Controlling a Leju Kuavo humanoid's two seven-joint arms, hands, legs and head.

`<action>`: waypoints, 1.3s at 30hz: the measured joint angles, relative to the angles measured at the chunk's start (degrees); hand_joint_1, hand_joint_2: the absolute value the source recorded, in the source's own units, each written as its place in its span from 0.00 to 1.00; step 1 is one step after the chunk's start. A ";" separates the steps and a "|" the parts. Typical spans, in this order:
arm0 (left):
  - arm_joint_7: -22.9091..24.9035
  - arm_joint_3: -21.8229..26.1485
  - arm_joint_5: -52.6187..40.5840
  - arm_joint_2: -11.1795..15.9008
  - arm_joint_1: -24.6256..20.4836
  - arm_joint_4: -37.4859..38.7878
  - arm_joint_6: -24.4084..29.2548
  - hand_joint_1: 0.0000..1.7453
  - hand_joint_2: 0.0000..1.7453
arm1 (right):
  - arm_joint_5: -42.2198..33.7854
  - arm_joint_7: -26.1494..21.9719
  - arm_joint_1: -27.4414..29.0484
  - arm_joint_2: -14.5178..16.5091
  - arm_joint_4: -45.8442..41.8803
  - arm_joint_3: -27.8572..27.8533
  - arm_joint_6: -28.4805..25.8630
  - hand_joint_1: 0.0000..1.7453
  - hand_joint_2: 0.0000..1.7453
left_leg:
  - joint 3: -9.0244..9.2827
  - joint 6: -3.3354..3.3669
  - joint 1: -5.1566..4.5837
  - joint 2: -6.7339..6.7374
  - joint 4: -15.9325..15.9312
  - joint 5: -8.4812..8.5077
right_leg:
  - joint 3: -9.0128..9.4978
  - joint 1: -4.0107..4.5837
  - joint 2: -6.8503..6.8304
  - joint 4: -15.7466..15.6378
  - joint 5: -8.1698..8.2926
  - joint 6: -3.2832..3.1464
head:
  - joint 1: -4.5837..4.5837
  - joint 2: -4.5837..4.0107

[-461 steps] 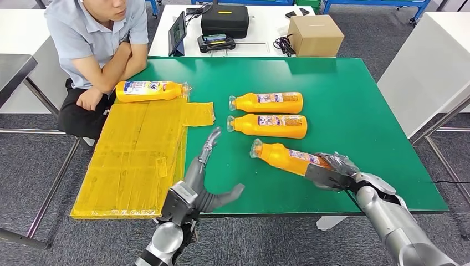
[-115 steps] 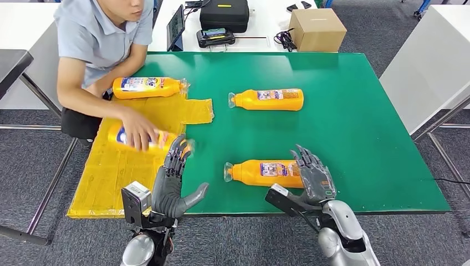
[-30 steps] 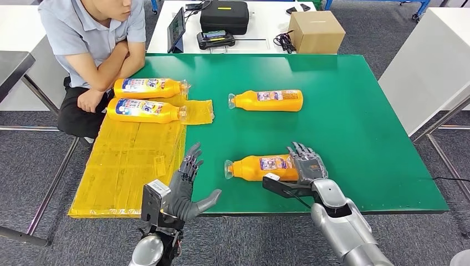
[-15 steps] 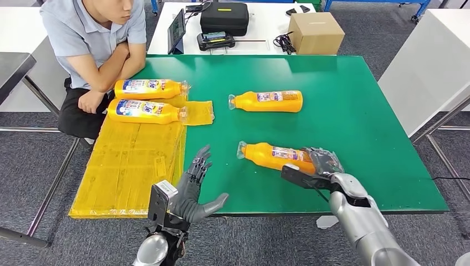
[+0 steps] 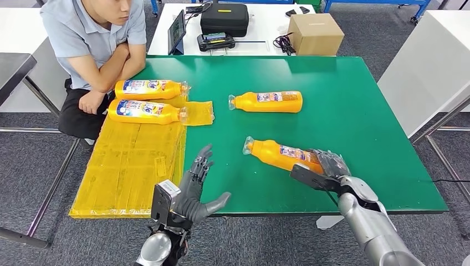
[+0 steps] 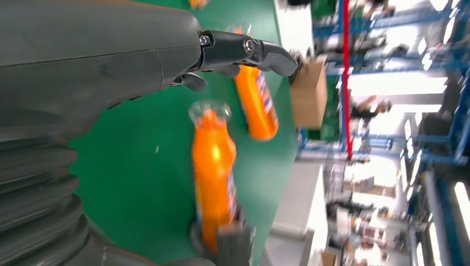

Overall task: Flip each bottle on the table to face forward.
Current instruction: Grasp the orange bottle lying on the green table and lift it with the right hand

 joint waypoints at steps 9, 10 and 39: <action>-0.10 1.35 16.88 -0.27 -1.76 3.48 -0.15 0.00 1.00 | -12.47 -3.48 5.07 2.98 -11.19 -1.09 6.50 1.00 1.00 | -0.23 -0.09 0.05 0.24 -0.02 -0.03 | -0.26 0.03 0.24 0.05 0.04 -0.03 | -0.01 0.00; -0.22 1.48 17.20 -0.32 -1.88 4.00 -0.26 0.00 1.00 | -12.74 -3.40 5.31 3.16 -11.83 -0.97 6.67 1.00 1.00 | -0.30 -0.07 0.05 0.19 -0.02 0.01 | -0.30 0.03 0.19 0.06 0.04 -0.03 | -0.01 0.00; -2.57 3.97 22.37 -1.09 -6.54 14.72 2.04 0.00 1.00 | -22.89 -6.95 3.13 11.31 -20.68 5.90 8.19 1.00 1.00 | -0.95 -0.04 -0.01 0.09 0.00 0.05 | -0.90 -0.03 0.10 0.13 0.03 -0.01 | 0.01 0.00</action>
